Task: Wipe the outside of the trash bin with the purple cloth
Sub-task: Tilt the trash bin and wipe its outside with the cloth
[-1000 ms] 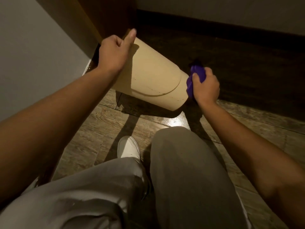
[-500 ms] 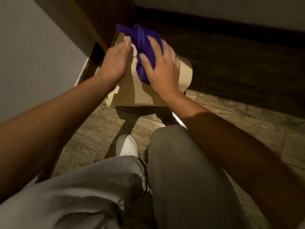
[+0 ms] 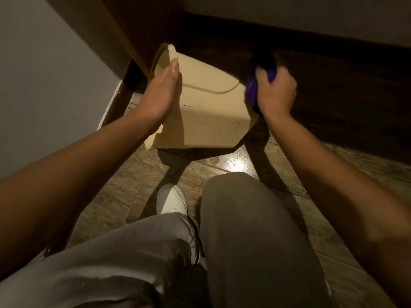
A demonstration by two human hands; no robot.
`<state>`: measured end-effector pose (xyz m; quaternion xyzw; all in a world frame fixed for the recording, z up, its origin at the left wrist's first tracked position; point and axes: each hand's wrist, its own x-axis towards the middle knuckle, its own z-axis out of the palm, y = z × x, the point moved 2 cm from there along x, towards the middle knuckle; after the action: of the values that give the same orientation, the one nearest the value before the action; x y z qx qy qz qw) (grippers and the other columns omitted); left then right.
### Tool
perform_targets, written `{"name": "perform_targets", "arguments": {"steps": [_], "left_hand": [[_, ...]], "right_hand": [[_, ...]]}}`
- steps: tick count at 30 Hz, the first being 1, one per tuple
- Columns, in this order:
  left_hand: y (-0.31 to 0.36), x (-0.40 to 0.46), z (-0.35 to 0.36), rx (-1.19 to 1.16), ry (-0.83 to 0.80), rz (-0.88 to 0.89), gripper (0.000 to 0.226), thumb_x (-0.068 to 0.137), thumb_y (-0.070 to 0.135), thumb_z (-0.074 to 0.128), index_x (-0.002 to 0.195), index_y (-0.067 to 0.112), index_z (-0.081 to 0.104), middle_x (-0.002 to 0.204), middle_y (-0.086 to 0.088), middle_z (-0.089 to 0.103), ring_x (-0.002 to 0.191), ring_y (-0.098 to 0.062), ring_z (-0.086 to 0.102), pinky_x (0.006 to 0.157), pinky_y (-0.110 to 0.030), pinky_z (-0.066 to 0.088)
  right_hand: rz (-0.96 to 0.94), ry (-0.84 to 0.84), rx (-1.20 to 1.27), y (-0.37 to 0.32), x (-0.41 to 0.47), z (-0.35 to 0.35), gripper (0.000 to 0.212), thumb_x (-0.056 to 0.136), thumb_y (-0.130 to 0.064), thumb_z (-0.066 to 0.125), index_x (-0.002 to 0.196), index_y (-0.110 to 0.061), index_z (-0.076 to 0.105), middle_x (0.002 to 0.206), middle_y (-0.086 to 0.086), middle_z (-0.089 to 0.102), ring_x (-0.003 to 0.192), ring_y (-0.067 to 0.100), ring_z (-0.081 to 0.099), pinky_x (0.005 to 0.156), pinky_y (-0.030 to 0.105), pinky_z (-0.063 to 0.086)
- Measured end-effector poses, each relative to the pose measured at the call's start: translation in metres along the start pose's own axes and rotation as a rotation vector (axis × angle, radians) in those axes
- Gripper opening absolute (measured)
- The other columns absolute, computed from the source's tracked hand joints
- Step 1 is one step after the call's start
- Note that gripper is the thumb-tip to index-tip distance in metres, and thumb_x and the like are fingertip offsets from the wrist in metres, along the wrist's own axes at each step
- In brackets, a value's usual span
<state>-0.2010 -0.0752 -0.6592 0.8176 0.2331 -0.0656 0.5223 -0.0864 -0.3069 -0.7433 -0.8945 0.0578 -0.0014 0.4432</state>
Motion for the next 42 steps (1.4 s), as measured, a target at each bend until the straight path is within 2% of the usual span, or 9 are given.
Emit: {"name": "perform_targets", "arguments": {"steps": [3,6,14,21,28,32,36,39,42], "left_hand": [[0.007,0.000,0.008,0.026,0.043,0.041,0.062,0.110,0.058,0.018,0.161,0.025,0.034,0.166,-0.007,0.040,0.151,-0.023,0.036,0.108,-0.032,0.027],[0.014,-0.007,0.015,0.006,0.097,0.184,0.053,0.115,0.041,0.023,0.123,0.012,0.066,0.117,-0.010,0.071,0.108,-0.017,0.067,0.093,-0.031,0.050],[-0.020,-0.019,-0.002,0.069,0.315,0.115,0.046,0.115,0.037,0.028,0.079,0.019,0.052,0.074,0.002,0.049,0.060,0.005,0.045,0.060,-0.014,0.036],[-0.002,0.001,-0.007,0.190,0.242,0.087,0.051,0.110,0.055,0.025,0.105,0.022,0.064,0.098,0.004,0.063,0.088,-0.009,0.059,0.080,-0.033,0.046],[-0.035,-0.006,-0.020,-0.056,-0.124,-0.046,0.058,0.103,0.063,0.043,0.153,0.035,0.045,0.143,0.004,0.058,0.128,-0.022,0.058,0.106,-0.051,0.048],[-0.029,-0.006,-0.017,-0.074,-0.150,-0.028,0.063,0.100,0.064,0.044,0.157,0.038,0.040,0.148,0.006,0.056,0.132,-0.020,0.056,0.107,-0.050,0.049],[-0.033,-0.008,-0.024,-0.010,-0.164,-0.004,0.057,0.104,0.060,0.041,0.157,0.038,0.040,0.140,0.011,0.057,0.124,-0.016,0.056,0.096,-0.040,0.049],[-0.043,-0.014,-0.032,0.029,-0.160,-0.009,0.055,0.107,0.057,0.038,0.159,0.039,0.036,0.146,0.008,0.054,0.126,-0.016,0.053,0.096,-0.041,0.048],[-0.042,-0.018,-0.030,0.065,-0.172,-0.013,0.055,0.107,0.059,0.034,0.158,0.039,0.036,0.149,0.005,0.052,0.126,-0.016,0.053,0.097,-0.041,0.049]], "right_hand": [[-0.335,-0.085,0.099,-0.063,-0.024,0.008,0.046,0.102,-0.043,0.054,0.141,-0.020,0.054,0.128,0.001,0.062,0.108,0.008,0.055,0.082,0.010,0.036],[-0.515,-0.157,0.047,-0.095,-0.059,0.035,0.051,0.101,-0.048,0.051,0.145,-0.022,0.052,0.138,0.006,0.058,0.121,0.020,0.055,0.094,0.029,0.044],[-0.017,-0.118,-0.194,0.010,-0.028,0.035,0.050,0.103,-0.055,0.044,0.140,-0.023,0.052,0.127,0.010,0.060,0.117,0.032,0.059,0.087,0.038,0.045],[0.296,-0.038,-0.123,0.055,0.002,-0.011,0.046,0.099,-0.049,0.058,0.127,-0.012,0.060,0.124,0.010,0.065,0.113,0.029,0.064,0.088,0.040,0.050],[0.030,-0.083,0.199,-0.015,-0.022,-0.020,0.042,0.100,-0.044,0.060,0.133,-0.018,0.057,0.116,-0.007,0.061,0.099,0.005,0.058,0.072,0.003,0.040],[-0.173,-0.192,0.230,-0.054,-0.041,-0.001,0.048,0.098,-0.043,0.062,0.142,-0.027,0.051,0.134,-0.006,0.060,0.114,0.009,0.058,0.092,0.024,0.048],[0.053,-0.195,0.100,-0.048,-0.009,0.011,0.051,0.094,-0.052,0.062,0.136,-0.024,0.054,0.128,-0.002,0.063,0.116,0.020,0.062,0.097,0.039,0.052],[0.320,-0.258,-0.022,-0.010,0.020,0.002,0.047,0.094,-0.062,0.056,0.111,-0.018,0.059,0.094,-0.004,0.059,0.099,0.022,0.061,0.084,0.037,0.049],[0.232,-0.300,-0.086,0.008,0.013,0.010,0.039,0.094,-0.061,0.056,0.104,-0.023,0.058,0.091,-0.007,0.055,0.091,0.018,0.059,0.076,0.033,0.048]]}}
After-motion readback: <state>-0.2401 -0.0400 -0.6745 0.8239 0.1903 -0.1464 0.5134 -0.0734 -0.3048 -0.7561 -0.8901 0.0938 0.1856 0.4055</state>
